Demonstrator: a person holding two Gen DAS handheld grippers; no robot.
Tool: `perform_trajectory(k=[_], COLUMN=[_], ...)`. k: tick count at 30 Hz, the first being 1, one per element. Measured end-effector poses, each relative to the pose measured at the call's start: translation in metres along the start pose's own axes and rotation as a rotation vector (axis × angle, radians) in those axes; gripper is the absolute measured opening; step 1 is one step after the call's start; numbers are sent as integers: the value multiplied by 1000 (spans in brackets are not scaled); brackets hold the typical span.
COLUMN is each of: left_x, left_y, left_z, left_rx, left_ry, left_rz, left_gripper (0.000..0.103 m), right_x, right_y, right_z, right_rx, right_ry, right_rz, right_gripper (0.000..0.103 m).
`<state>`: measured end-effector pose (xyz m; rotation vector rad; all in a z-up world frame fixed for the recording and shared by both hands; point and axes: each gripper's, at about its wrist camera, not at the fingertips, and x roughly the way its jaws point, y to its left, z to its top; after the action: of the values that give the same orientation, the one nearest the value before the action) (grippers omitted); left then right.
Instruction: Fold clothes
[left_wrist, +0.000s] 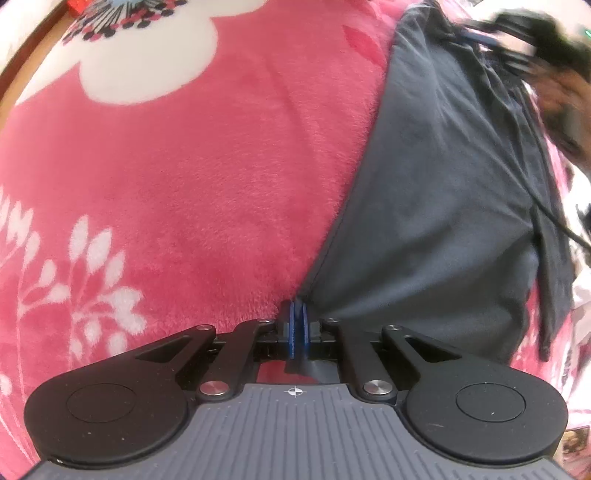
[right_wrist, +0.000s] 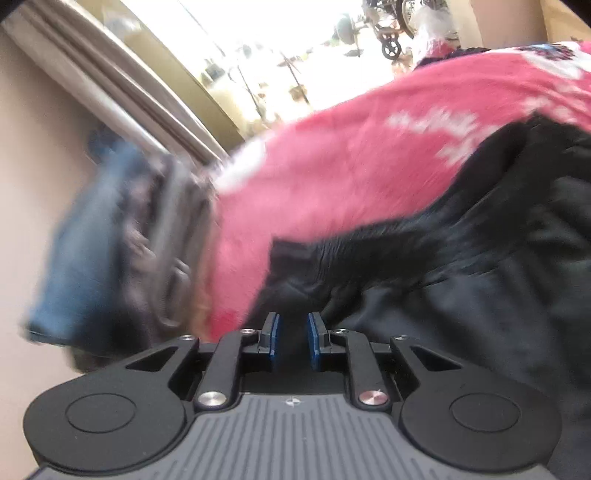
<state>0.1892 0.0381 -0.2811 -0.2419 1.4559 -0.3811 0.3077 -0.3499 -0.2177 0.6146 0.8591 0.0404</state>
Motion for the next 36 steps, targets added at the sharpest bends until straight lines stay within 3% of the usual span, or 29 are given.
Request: perform_trajectory(k=[2, 4, 6, 12, 16, 25, 32, 36], left_x=[-1, -1, -1, -1, -7, -25, -16, -13], left_y=[4, 7, 9, 13, 21, 28, 16, 11], left_z=[0, 1, 3, 14, 14, 20, 26, 29], left_rx=[-12, -9, 0, -4, -79, -284, -370, -369], left_ry=[8, 15, 22, 42, 86, 114, 139, 151], left_rz=[-29, -69, -119, -150, -195, -386, -470, -496], left_gripper=[5, 11, 26, 24, 8, 6, 6, 6], right_x=[-43, -91, -136, -217, -216, -164, -129, -110], right_y=[-10, -16, -19, 11, 56, 163, 191, 195], right_z=[2, -5, -25, -115, -175, -280, -312, -322], right_rx=[-14, -84, -135, -304, -419, -804, -846, -847], right_ry=[0, 23, 60, 118, 184, 225, 221, 234], right_rz=[18, -24, -77, -194, -147, -5, -73, -116], right_gripper=[31, 42, 42, 46, 46, 53, 59, 52])
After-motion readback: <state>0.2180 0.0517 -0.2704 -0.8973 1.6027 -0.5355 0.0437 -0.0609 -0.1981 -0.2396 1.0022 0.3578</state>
